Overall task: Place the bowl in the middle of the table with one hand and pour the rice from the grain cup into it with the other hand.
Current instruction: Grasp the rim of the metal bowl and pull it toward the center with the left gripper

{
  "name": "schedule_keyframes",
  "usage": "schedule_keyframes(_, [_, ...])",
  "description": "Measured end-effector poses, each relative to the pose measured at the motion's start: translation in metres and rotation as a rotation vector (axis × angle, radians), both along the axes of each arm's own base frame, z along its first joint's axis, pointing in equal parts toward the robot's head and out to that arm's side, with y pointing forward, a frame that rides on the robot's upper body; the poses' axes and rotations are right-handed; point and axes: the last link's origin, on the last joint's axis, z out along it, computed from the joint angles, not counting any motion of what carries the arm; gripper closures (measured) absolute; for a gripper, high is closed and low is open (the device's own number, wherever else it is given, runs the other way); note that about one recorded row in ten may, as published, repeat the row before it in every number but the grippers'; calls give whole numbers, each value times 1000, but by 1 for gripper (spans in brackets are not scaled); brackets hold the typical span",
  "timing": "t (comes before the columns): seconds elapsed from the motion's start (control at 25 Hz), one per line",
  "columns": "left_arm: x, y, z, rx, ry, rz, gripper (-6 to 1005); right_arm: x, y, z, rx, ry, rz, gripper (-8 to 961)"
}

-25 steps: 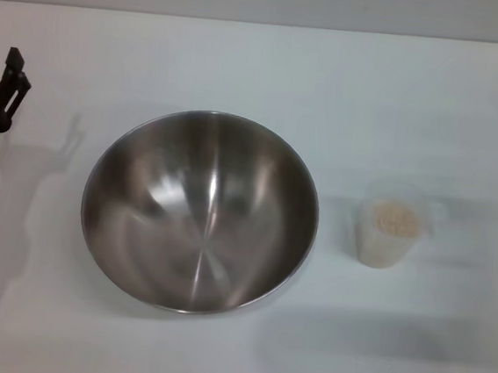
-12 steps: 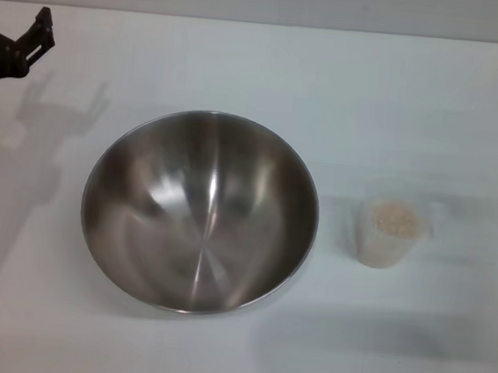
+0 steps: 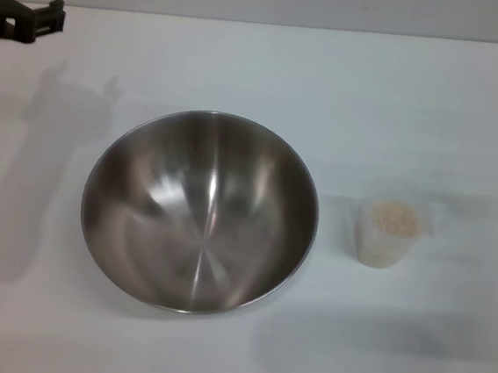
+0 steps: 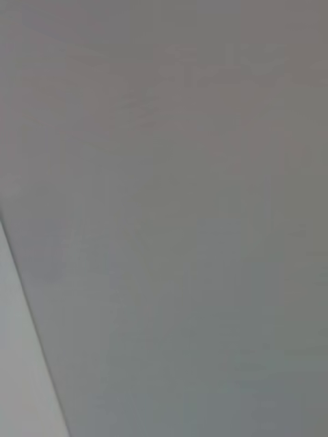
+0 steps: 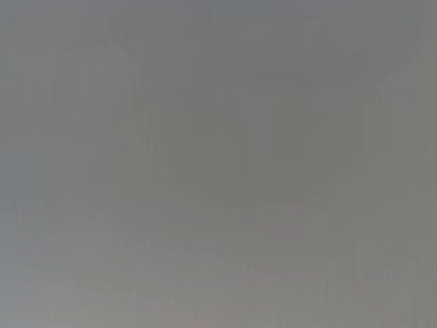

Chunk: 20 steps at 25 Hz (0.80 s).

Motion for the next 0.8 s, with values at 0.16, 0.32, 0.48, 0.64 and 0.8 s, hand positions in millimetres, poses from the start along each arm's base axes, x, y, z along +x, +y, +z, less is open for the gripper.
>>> schedule_keyframes(0.16, [15, 4, 14, -113, -5, 36, 132, -1, 1, 0, 1, 0, 4, 105])
schedule_keyframes(0.32, [19, 4, 24, -172, -48, 41, 132, -1, 2, 0, 2, 1, 4, 105])
schedule_keyframes(0.48, [19, 0, 34, -214, -76, 81, 131, 0, 1, 1, 0, 8, 2, 105])
schedule_keyframes(0.64, [26, -14, 31, -297, -71, 92, 129, 1, -1, 1, 1, 9, -2, 105])
schedule_keyframes(0.8, [36, -30, 26, -387, -68, 82, 126, 1, -1, 1, 2, 10, -4, 105])
